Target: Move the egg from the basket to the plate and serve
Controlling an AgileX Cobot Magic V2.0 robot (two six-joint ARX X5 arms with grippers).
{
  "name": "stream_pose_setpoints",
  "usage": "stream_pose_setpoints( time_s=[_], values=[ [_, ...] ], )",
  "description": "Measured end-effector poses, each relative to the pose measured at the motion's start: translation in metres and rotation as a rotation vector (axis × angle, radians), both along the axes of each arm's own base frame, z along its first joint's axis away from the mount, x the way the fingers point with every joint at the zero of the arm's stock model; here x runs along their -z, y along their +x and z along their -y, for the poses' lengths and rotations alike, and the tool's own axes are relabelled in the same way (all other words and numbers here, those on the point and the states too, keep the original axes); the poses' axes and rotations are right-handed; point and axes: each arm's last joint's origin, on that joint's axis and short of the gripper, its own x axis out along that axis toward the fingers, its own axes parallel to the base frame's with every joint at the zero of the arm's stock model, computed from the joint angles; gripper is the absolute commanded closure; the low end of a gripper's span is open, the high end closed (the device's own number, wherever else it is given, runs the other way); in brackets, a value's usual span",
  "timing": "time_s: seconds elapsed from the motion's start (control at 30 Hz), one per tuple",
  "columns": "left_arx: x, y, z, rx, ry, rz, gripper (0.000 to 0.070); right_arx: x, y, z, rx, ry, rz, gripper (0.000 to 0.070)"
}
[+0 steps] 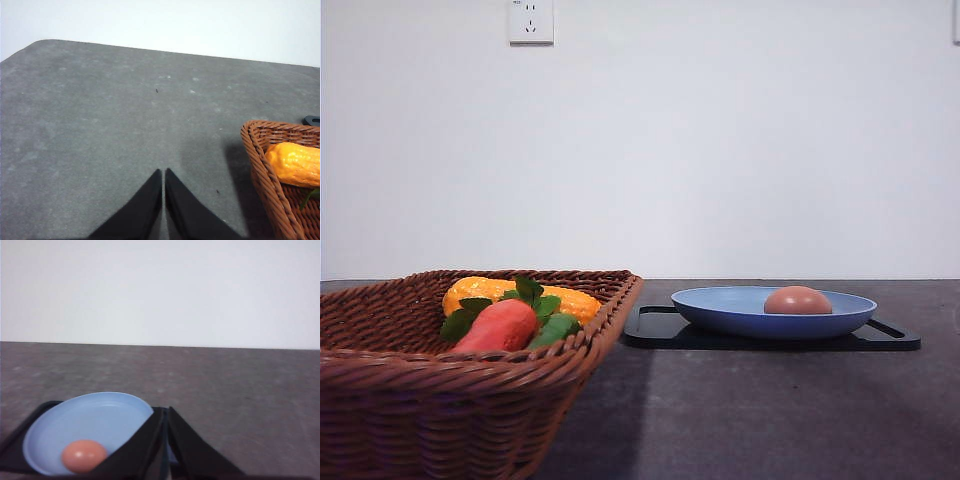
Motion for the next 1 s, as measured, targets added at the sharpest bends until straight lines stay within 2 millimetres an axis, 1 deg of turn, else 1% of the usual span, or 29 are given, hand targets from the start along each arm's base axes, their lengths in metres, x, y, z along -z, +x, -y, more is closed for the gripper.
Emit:
stream_pose_setpoints(
  time_s=[0.1,0.2,0.5,0.73,1.0],
  values=[
    [0.0,0.0,0.0,0.0,0.0,0.0,0.07,0.013,0.0,0.001,-0.053,-0.002,0.008,0.07],
    [0.0,0.0,0.0,0.0,0.0,0.0,0.07,0.025,0.001,0.003,-0.062,-0.008,-0.008,0.07],
    [0.0,0.0,0.0,0.0,0.0,0.0,0.07,0.046,0.003,0.006,-0.032,-0.011,-0.062,0.07],
    [0.0,0.0,0.0,0.0,0.0,0.0,0.07,0.05,0.002,0.006,-0.039,-0.011,-0.098,0.07],
    [0.0,0.0,0.0,0.0,0.0,0.0,0.07,0.06,-0.001,0.006,-0.038,0.003,-0.203,0.07]
  ],
)
